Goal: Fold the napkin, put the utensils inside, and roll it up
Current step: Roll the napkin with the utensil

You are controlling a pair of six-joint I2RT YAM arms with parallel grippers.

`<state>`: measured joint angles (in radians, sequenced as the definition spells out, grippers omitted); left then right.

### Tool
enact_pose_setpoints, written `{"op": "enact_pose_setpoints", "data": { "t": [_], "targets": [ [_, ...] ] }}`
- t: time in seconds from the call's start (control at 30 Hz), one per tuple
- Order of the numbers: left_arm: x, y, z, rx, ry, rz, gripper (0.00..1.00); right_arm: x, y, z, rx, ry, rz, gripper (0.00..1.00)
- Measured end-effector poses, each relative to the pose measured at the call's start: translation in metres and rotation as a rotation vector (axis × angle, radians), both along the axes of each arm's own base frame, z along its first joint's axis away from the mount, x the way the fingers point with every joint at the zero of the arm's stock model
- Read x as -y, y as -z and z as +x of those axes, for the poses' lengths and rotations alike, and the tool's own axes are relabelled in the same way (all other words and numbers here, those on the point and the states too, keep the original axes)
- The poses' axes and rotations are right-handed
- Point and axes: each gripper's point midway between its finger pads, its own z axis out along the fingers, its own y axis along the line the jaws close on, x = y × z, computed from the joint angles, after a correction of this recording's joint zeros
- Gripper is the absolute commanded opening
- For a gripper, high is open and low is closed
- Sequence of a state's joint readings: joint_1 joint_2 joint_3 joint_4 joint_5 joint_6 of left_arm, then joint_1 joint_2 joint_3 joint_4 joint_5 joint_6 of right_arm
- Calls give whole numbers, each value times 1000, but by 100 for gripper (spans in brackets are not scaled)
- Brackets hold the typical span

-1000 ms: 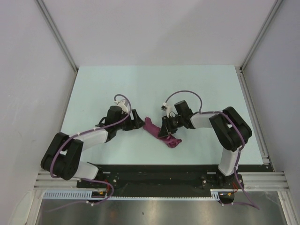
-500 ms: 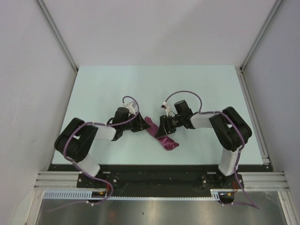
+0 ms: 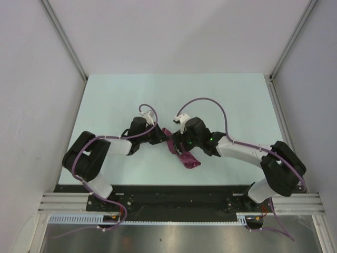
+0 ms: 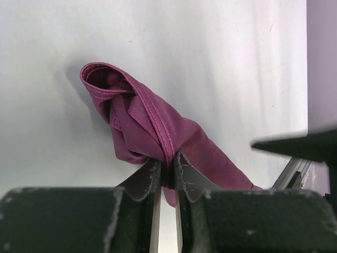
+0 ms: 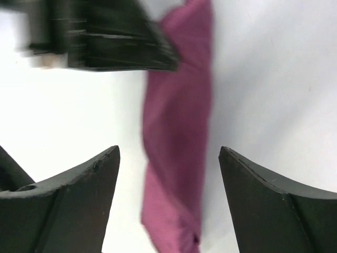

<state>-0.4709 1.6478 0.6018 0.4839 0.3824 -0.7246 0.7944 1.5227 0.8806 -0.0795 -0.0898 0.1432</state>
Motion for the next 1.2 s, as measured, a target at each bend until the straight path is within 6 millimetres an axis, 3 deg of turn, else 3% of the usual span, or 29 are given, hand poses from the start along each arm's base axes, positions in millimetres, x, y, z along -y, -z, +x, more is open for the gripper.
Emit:
{"op": "enact_pose_setpoints", "data": {
  "t": [0.07, 0.2, 0.5, 0.83, 0.97, 1.07, 1.17, 1.2],
  "targets": [
    [0, 0, 0, 0, 1, 1, 15, -10, -11, -9, 96, -20, -41, 81],
    [0, 1, 0, -6, 1, 4, 15, -20, -11, -16, 207, -38, -143, 80],
    [0, 2, 0, -10, 0, 6, 15, -10, 38, -9, 286, -45, -402, 72],
    [-1, 3, -1, -12, 0, 8, 15, -18, 46, 2, 294, -62, -426, 65],
    [0, 2, 0, -12, 2, 9, 18, -18, 53, 7, 259, -65, -415, 56],
    [0, 3, 0, -10, 4, 12, 26, -15, 56, 10, 221, -57, -393, 48],
    [0, 2, 1, -4, 7, 18, 48, -13, 58, 12, 176, -49, -361, 41],
    [0, 2, 2, -3, 7, 22, 61, -13, 59, 12, 160, -44, -347, 38]
  ]
}}
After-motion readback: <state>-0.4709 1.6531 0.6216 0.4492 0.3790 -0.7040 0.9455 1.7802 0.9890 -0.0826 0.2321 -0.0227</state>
